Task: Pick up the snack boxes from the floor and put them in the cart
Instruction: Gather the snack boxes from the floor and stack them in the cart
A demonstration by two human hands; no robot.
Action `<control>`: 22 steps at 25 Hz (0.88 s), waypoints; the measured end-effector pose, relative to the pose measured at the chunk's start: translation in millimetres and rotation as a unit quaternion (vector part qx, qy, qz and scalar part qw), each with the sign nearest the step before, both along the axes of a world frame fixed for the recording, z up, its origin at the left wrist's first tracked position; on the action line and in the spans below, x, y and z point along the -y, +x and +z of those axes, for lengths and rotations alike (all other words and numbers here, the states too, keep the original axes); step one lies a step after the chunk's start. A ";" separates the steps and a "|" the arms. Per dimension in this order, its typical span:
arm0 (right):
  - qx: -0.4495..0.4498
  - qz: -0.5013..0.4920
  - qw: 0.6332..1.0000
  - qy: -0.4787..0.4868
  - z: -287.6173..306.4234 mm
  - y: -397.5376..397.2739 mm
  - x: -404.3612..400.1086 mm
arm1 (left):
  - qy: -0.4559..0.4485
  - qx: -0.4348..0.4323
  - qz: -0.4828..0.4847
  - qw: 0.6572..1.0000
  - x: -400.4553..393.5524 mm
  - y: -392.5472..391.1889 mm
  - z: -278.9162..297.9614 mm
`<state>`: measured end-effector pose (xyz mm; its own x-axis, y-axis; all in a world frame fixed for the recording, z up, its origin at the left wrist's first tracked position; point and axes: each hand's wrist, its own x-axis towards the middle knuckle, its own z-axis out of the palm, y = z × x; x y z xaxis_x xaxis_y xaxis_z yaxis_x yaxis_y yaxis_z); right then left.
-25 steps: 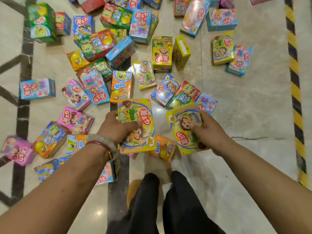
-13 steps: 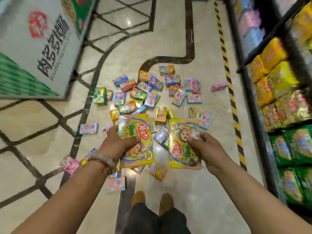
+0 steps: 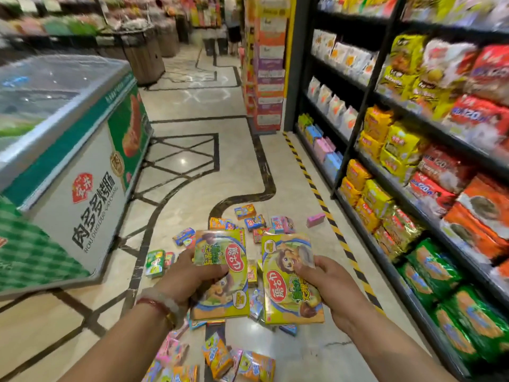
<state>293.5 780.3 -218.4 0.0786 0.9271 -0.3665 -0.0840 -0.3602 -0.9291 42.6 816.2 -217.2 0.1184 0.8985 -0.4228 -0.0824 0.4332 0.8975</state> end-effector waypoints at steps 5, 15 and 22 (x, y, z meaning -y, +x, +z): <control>-0.011 -0.111 0.993 0.046 32.9 -27.6 51.0 | 0.037 -0.006 -0.117 0.992 15.9 -17.5 33.1; -0.051 -0.341 0.937 0.051 45.5 -39.2 198.8 | 0.037 -0.002 -0.308 0.951 60.7 16.3 60.9; -0.029 -0.485 0.872 0.057 57.7 -6.0 330.8 | 0.050 0.002 -0.447 0.893 148.9 115.6 72.9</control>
<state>287.5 449.5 -160.7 0.8301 0.4658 -0.3064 -0.3462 -0.0001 -0.9381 158.3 667.4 -144.3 0.8088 0.4777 -0.3429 0.2520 0.2453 0.9361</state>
